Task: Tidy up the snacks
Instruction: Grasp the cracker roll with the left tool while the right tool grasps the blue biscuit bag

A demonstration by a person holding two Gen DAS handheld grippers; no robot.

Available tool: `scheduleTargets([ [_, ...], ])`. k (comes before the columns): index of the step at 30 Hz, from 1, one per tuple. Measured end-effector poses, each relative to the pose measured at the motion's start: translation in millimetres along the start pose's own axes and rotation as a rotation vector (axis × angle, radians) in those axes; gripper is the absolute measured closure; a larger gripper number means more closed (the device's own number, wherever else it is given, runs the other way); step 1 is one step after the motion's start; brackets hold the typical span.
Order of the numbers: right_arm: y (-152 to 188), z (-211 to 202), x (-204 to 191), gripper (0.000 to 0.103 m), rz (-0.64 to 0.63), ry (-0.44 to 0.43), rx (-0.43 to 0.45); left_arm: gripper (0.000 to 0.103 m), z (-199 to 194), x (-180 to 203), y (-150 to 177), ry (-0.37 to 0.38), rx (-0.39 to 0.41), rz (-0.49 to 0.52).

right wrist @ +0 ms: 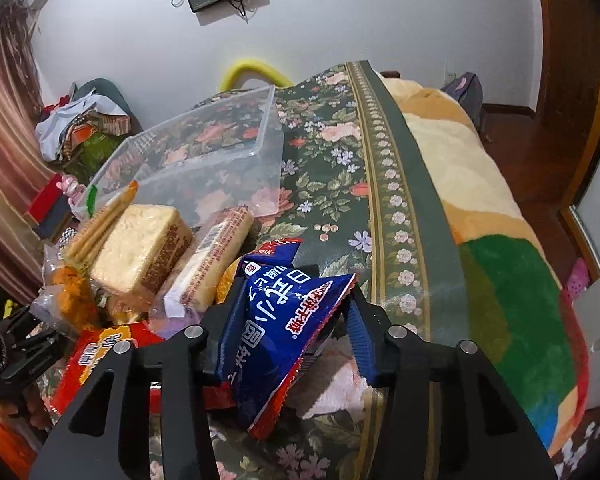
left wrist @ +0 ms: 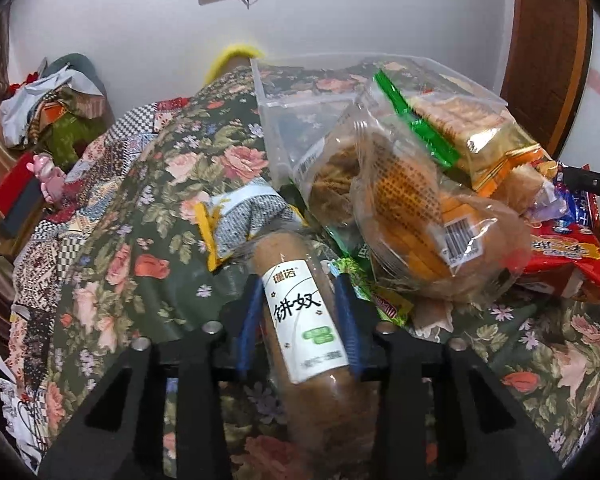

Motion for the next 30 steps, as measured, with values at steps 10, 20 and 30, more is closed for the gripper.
scheduleTargets([
  [10, -12.7, -14.2, -3.9, 0.074, -0.002, -0.011, 0.048, 0.103, -31.6, -14.9, -21.1, 0.045, 0.042, -0.013],
  [20, -10.6, -13.4, -6.1, 0.075, 0.006, -0.022, 0.05, 0.062, -2.7, -8.5, 4.7, 0.082, -0.075, -0.067],
  [30, -13.4, -17.4, -6.3, 0.076, 0.015, -0.028, 0.064, 0.068, 15.3, -10.1, 12.6, 0.061, -0.091, -0.071],
])
Point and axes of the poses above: each gripper's, at about its wrist camera, not at the fingertips, and z roughly the way its jaws point, x to its right, y to its underside, the point moved 5 cm from there along z, roughly the way its jaws point, and after that the axes turned 2 degrees about -y, right-handed, at the moved point
